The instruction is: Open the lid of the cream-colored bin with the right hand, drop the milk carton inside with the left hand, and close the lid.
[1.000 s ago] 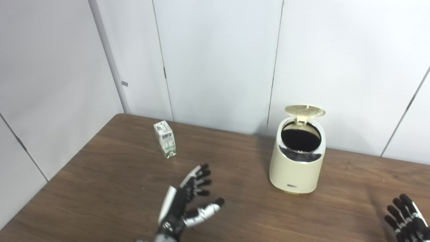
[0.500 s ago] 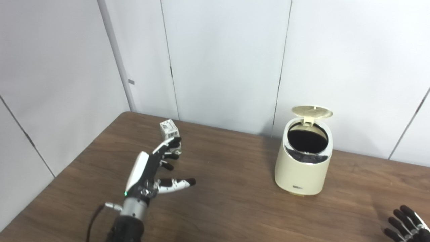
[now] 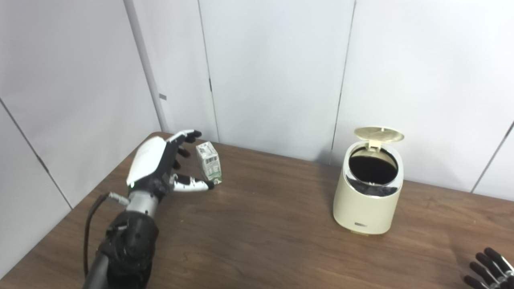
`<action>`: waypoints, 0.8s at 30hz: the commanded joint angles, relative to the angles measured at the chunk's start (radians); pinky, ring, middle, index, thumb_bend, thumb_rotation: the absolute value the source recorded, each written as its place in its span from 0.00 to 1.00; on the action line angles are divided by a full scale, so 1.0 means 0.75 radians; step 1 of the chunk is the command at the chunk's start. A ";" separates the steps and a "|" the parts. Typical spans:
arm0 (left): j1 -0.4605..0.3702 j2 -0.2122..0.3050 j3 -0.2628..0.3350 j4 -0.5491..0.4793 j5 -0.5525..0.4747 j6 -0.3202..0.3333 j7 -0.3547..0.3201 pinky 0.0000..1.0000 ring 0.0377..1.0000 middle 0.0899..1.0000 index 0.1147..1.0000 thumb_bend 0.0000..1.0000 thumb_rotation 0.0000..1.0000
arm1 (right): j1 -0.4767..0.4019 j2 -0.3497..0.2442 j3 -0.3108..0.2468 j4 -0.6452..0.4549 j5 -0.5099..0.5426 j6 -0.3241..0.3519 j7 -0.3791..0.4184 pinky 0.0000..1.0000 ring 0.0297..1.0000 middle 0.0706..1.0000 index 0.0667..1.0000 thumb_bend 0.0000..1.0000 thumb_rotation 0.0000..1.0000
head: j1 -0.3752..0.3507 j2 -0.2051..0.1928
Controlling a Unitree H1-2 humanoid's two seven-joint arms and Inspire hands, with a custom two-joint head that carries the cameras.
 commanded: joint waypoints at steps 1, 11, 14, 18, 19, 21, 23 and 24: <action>-0.063 0.029 0.036 -0.021 0.089 0.001 -0.031 0.55 0.68 0.76 0.80 0.87 0.06 | -0.041 0.012 -0.004 -0.018 0.001 -0.016 -0.014 0.78 0.85 0.86 0.84 0.73 0.85 | 0.002 0.000; -0.214 0.064 0.104 0.226 0.257 0.001 -0.116 0.66 0.80 0.83 0.84 0.89 0.07 | -0.057 0.037 0.005 -0.040 0.000 0.006 -0.026 0.83 0.88 0.88 0.86 0.70 0.87 | -0.005 0.002; -0.271 0.071 0.101 0.283 0.306 0.001 -0.200 0.69 0.86 0.90 0.88 0.89 0.11 | -0.053 0.036 0.006 -0.050 0.003 0.012 -0.024 0.83 0.88 0.88 0.87 0.68 0.87 | -0.010 0.005; -0.341 0.063 0.098 0.364 0.289 0.001 -0.238 0.74 0.91 0.93 0.89 0.89 0.09 | -0.058 0.021 0.008 -0.034 0.042 -0.021 0.018 0.82 0.90 0.91 0.89 0.71 0.89 | -0.008 0.009; -0.361 0.058 0.091 0.392 0.290 0.001 -0.233 0.73 0.91 0.93 0.89 0.90 0.10 | -0.059 0.019 0.008 -0.033 0.043 -0.024 0.021 0.79 0.90 0.92 0.90 0.73 0.90 | -0.008 0.010; -0.395 0.055 0.072 0.438 0.294 0.001 -0.227 0.73 0.90 0.93 0.89 0.91 0.10 | -0.060 0.020 0.008 -0.031 0.039 -0.026 0.020 0.78 0.90 0.92 0.90 0.73 0.91 | -0.008 0.012; -0.427 0.054 0.054 0.484 0.294 0.001 -0.238 0.72 0.89 0.93 0.90 0.91 0.13 | -0.061 0.024 0.009 -0.036 0.028 -0.019 0.013 0.78 0.89 0.92 0.90 0.72 0.91 | -0.008 0.012; -0.448 0.050 0.048 0.511 0.303 0.001 -0.254 0.72 0.89 0.94 0.91 0.91 0.14 | -0.062 0.027 0.010 -0.041 0.021 -0.015 0.008 0.78 0.89 0.91 0.89 0.72 0.91 | -0.008 0.012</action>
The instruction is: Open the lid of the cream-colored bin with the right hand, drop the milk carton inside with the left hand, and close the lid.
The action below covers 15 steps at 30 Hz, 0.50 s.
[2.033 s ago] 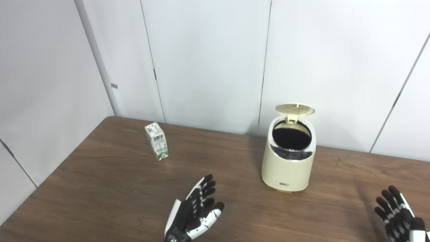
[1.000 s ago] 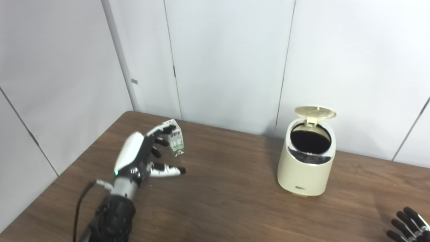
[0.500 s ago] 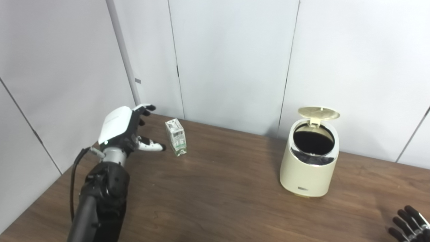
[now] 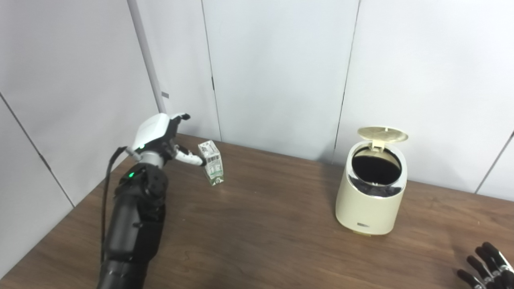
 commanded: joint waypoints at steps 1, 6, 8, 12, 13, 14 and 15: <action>-0.094 0.017 -0.004 0.018 0.032 -0.003 -0.012 0.72 0.90 0.95 0.92 0.91 0.14 | -0.038 -0.007 -0.001 -0.045 -0.008 -0.034 -0.002 0.78 0.89 0.91 0.89 0.71 0.91 | -0.006 0.005; -0.173 -0.017 0.022 0.121 0.025 -0.003 -0.048 0.73 0.91 0.96 0.92 0.94 0.15 | -0.038 -0.009 -0.002 -0.067 -0.017 -0.014 -0.008 0.79 0.90 0.92 0.90 0.69 0.92 | -0.003 0.007; -0.211 -0.033 0.037 0.175 0.059 -0.002 -0.073 0.73 0.92 0.96 0.92 0.97 0.17 | -0.038 -0.005 -0.002 -0.073 -0.023 -0.007 -0.013 0.78 0.90 0.91 0.89 0.68 0.92 | -0.005 0.008; -0.264 -0.046 0.027 0.248 0.179 -0.002 -0.125 0.73 0.92 0.97 0.93 0.99 0.22 | -0.036 0.003 0.000 -0.093 -0.037 0.011 -0.023 0.79 0.90 0.92 0.90 0.65 0.93 | -0.007 0.008; -0.275 -0.049 0.024 0.263 0.213 -0.002 -0.137 0.71 0.91 0.96 0.93 1.00 0.23 | -0.037 0.005 0.000 -0.100 -0.035 0.019 -0.023 0.79 0.91 0.92 0.90 0.65 0.93 | -0.007 0.008; -0.284 -0.051 0.019 0.277 0.246 -0.002 -0.144 0.70 0.90 0.96 0.93 1.00 0.23 | -0.037 0.005 -0.002 -0.105 -0.029 0.025 -0.022 0.79 0.91 0.92 0.91 0.65 0.93 | -0.007 0.008; -0.291 -0.053 0.015 0.287 0.274 -0.002 -0.149 0.68 0.89 0.95 0.92 1.00 0.24 | -0.037 0.003 -0.003 -0.109 -0.022 0.028 -0.019 0.80 0.91 0.93 0.91 0.65 0.92 | -0.019 0.014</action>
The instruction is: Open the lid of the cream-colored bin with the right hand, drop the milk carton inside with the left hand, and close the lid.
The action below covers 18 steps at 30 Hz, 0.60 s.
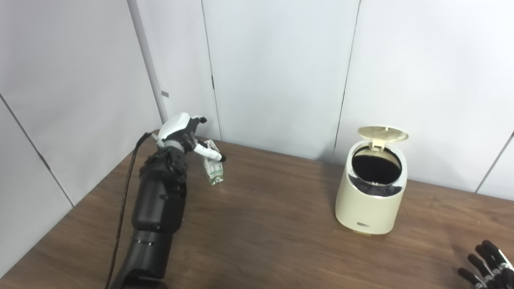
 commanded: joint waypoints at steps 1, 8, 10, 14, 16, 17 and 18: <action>-0.080 0.022 -0.006 -0.006 0.079 -0.002 -0.004 0.67 0.87 0.94 0.91 1.00 0.24 | -0.034 -0.004 -0.006 -0.054 0.016 -0.016 0.001 0.80 0.91 0.93 0.91 0.64 0.92 | -0.002 0.002; -0.109 0.043 -0.040 0.070 0.128 -0.002 -0.014 0.65 0.86 0.93 0.90 0.99 0.22 | -0.036 -0.005 -0.002 -0.091 0.009 0.028 -0.008 0.79 0.90 0.92 0.91 0.63 0.92 | -0.008 0.004; -0.114 0.050 -0.050 0.094 0.129 -0.002 -0.014 0.64 0.85 0.93 0.89 0.98 0.22 | -0.038 -0.002 -0.001 -0.094 0.006 0.035 -0.012 0.79 0.91 0.92 0.91 0.63 0.92 | -0.008 0.004; -0.119 0.064 -0.083 0.133 0.149 -0.002 -0.027 0.64 0.85 0.91 0.88 0.97 0.20 | -0.041 -0.002 0.000 -0.091 0.004 0.038 -0.011 0.79 0.91 0.92 0.91 0.63 0.92 | -0.017 0.006; -0.122 0.067 -0.091 0.145 0.153 -0.003 -0.037 0.67 0.86 0.91 0.87 0.97 0.18 | -0.042 -0.003 0.001 -0.091 0.001 0.038 -0.011 0.79 0.91 0.92 0.91 0.62 0.92 | -0.021 0.006; -0.124 0.068 -0.092 0.153 0.150 -0.003 -0.038 0.67 0.86 0.91 0.87 0.97 0.18 | -0.044 -0.005 0.002 -0.092 -0.003 0.040 -0.012 0.79 0.91 0.92 0.91 0.62 0.93 | -0.021 0.006; -0.125 0.070 -0.094 0.162 0.146 -0.002 -0.034 0.68 0.86 0.90 0.86 0.96 0.17 | -0.045 -0.006 0.002 -0.091 -0.005 0.038 -0.012 0.80 0.92 0.93 0.91 0.61 0.93 | -0.021 0.006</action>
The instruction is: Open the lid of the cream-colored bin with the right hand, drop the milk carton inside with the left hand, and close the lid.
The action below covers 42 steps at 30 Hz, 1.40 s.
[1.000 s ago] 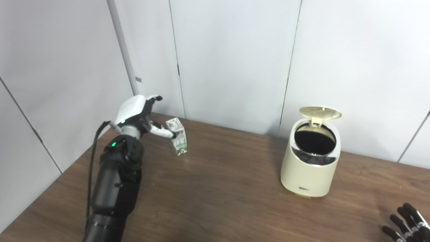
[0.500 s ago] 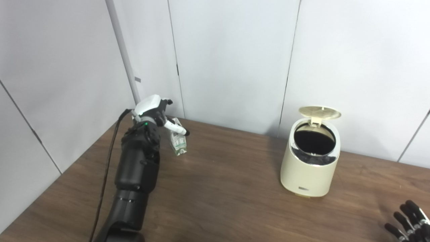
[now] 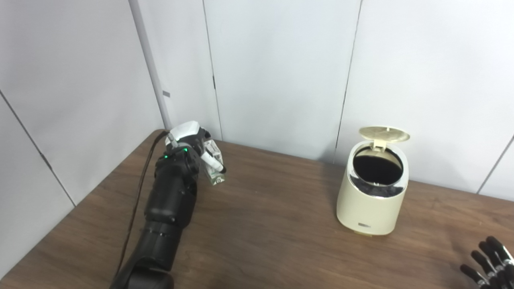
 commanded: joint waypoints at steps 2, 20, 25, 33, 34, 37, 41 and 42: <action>-0.088 0.042 0.012 0.007 0.009 -0.002 0.031 0.66 0.84 0.90 0.85 0.95 0.15 | -0.040 -0.006 -0.001 -0.045 -0.002 -0.016 -0.005 0.83 0.94 0.94 0.93 0.60 0.94 | -0.008 0.003; -0.075 -0.025 0.135 0.041 -0.210 -0.002 0.261 0.57 0.65 0.67 0.68 0.79 0.00 | -0.031 -0.005 -0.002 -0.027 0.022 -0.027 0.005 0.88 0.95 0.96 0.94 0.54 0.94 | -0.013 0.015; -0.054 -0.006 0.095 0.050 -0.292 -0.002 0.333 0.52 0.58 0.61 0.61 0.76 0.00 | -0.025 -0.015 -0.010 -0.037 0.024 -0.019 0.006 0.86 0.93 0.94 0.93 0.54 0.94 | -0.014 0.023; -0.022 0.038 0.002 0.089 -0.467 -0.004 0.539 0.42 0.41 0.46 0.41 0.50 0.00 | -0.023 -0.021 -0.025 -0.048 0.051 -0.004 0.011 0.82 0.92 0.92 0.91 0.54 0.91 | -0.013 0.036; -0.020 0.042 -0.007 0.089 -0.477 -0.003 0.550 0.41 0.41 0.46 0.41 0.50 0.00 | -0.024 -0.023 -0.025 -0.045 0.056 -0.007 0.013 0.82 0.92 0.92 0.91 0.55 0.91 | -0.012 0.037; -0.015 0.046 -0.016 0.078 -0.491 -0.002 0.558 0.41 0.40 0.46 0.42 0.50 0.00 | -0.023 -0.023 -0.023 -0.044 0.064 -0.009 0.014 0.83 0.92 0.92 0.92 0.55 0.91 | -0.007 0.041; 0.000 0.062 -0.036 0.059 -0.509 -0.002 0.565 0.42 0.41 0.45 0.41 0.50 0.00 | -0.029 -0.024 -0.020 -0.037 0.073 -0.009 0.020 0.86 0.93 0.94 0.92 0.55 0.92 | -0.009 0.043; 0.005 0.064 -0.041 0.057 -0.511 -0.002 0.577 0.42 0.41 0.45 0.41 0.50 0.00 | -0.030 -0.023 -0.019 -0.039 0.073 -0.007 0.019 0.86 0.93 0.94 0.92 0.55 0.92 | -0.010 0.044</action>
